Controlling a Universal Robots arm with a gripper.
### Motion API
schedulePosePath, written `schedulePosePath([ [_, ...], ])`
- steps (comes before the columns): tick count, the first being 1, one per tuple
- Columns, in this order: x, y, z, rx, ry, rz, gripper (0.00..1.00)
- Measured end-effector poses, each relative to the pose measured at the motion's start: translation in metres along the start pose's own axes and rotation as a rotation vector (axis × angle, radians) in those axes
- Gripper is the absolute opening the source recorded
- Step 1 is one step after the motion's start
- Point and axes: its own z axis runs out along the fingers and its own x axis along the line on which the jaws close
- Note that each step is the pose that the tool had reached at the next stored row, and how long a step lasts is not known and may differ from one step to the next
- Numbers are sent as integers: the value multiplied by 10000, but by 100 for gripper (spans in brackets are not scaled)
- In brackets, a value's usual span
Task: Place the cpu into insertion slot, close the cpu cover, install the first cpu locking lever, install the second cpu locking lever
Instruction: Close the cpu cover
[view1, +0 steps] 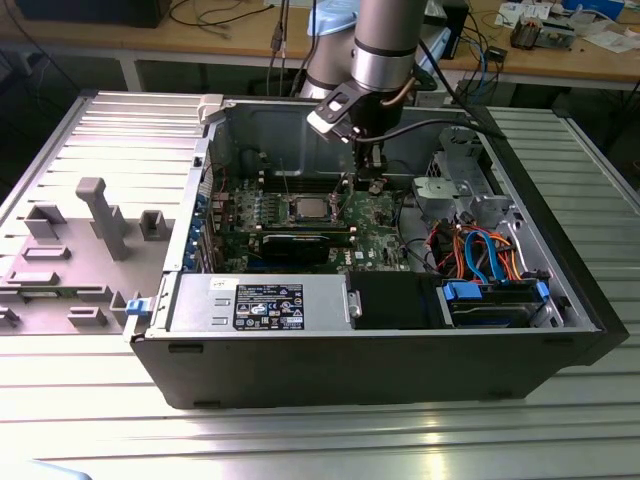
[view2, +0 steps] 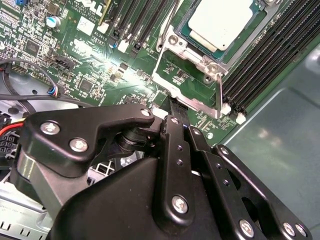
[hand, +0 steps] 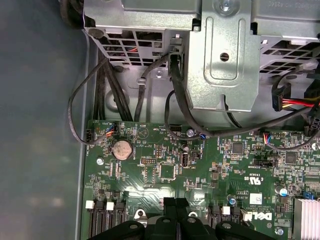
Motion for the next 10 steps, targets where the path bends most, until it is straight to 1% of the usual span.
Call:
schedulePosePath([
  [10,2,-25,0,0,0,-1,11],
])
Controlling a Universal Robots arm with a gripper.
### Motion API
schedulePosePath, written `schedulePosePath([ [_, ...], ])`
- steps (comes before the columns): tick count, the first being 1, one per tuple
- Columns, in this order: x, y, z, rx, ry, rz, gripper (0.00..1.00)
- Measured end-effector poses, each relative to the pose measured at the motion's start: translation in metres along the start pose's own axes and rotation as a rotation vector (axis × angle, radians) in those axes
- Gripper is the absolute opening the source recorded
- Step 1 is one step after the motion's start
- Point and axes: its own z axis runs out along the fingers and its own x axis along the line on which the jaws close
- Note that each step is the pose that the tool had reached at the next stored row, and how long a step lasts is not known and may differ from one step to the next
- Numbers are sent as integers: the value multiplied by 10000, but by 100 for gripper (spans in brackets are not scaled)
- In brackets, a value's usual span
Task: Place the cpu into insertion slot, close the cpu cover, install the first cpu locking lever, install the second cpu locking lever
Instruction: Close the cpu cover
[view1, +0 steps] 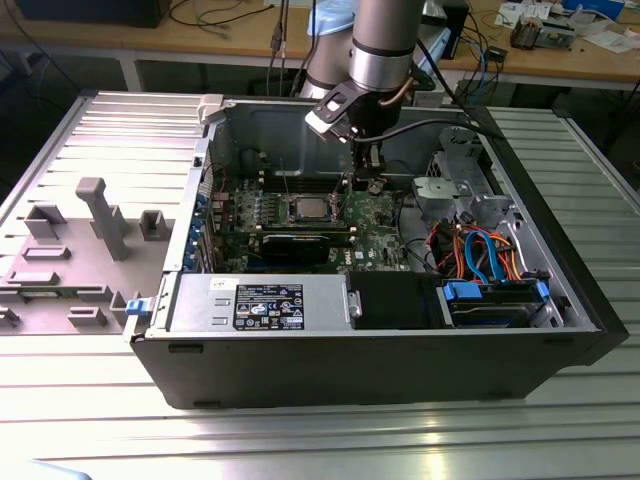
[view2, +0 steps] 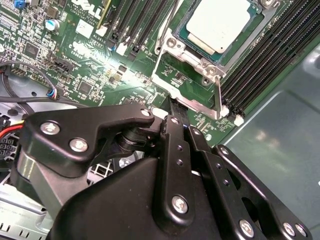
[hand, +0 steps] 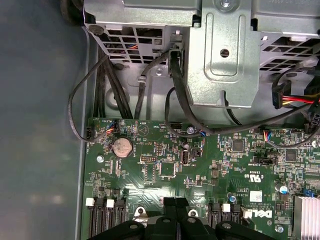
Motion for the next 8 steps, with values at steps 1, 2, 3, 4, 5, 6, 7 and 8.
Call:
schedulePosePath([
  [1,0,-3,0,0,-1,0,11],
  [2,0,-4,0,0,0,0,11],
  [3,0,-6,0,0,0,0,11],
  [4,0,-8,0,0,0,0,11],
  [5,1,-10,0,0,0,0,11],
  [6,1,-12,0,0,0,0,11],
  [7,1,-14,0,0,0,0,11],
  [8,1,-17,0,0,0,0,11],
])
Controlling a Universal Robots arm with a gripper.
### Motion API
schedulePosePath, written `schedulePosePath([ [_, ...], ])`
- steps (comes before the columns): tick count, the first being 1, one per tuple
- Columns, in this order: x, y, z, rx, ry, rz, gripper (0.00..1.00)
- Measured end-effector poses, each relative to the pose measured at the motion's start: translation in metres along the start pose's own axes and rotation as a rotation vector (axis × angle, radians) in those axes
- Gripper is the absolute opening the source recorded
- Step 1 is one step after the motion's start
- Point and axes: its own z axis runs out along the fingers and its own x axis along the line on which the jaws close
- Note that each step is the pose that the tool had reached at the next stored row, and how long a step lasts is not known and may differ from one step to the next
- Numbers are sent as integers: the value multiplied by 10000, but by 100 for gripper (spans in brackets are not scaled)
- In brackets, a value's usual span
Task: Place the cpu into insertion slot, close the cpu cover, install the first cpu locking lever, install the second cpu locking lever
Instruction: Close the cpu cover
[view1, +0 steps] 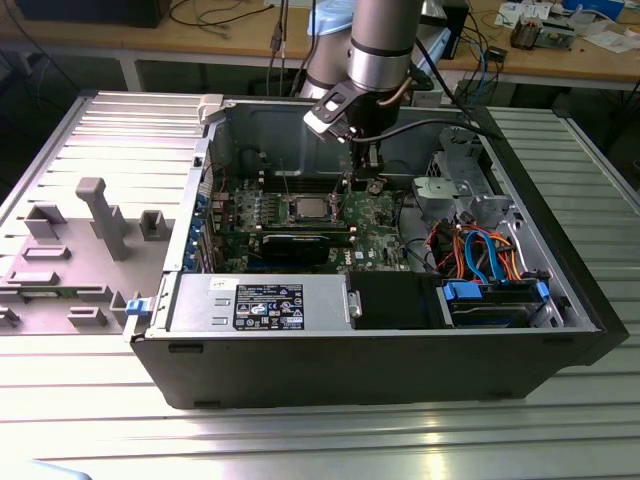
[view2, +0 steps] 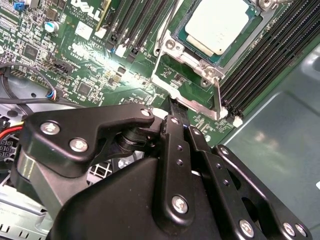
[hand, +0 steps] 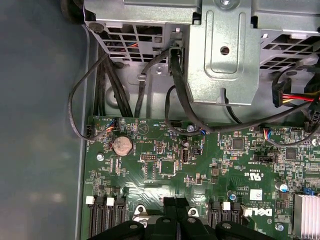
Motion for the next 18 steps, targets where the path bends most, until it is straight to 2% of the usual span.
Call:
schedulePosePath([
  [18,3,-44,0,0,0,0,11],
])
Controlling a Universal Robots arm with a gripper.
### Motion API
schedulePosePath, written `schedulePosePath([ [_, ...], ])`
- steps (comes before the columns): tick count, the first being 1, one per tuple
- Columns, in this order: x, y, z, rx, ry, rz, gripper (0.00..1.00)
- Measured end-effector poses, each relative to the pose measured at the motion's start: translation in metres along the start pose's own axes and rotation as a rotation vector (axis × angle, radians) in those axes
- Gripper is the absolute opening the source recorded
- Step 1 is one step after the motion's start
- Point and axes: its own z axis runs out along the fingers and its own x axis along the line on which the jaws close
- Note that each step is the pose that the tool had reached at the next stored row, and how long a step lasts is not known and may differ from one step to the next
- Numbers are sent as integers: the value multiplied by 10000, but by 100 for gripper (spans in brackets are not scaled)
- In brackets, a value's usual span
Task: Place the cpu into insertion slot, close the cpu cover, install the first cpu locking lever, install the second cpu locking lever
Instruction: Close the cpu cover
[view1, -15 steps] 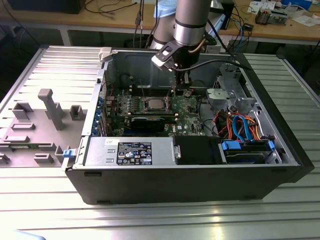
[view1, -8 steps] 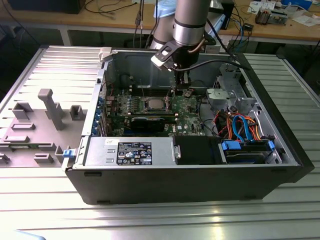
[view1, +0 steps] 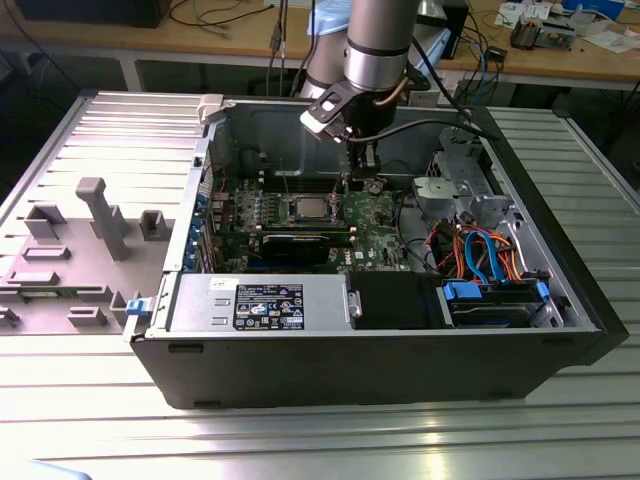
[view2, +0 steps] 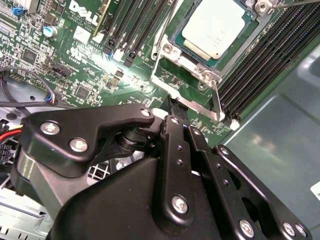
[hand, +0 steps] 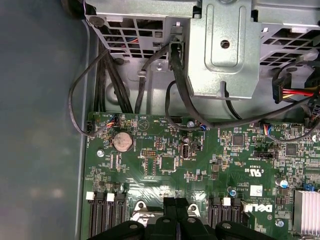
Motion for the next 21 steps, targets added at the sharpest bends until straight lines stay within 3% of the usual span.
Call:
schedulePosePath([
  [21,5,-81,1,0,0,0,11],
])
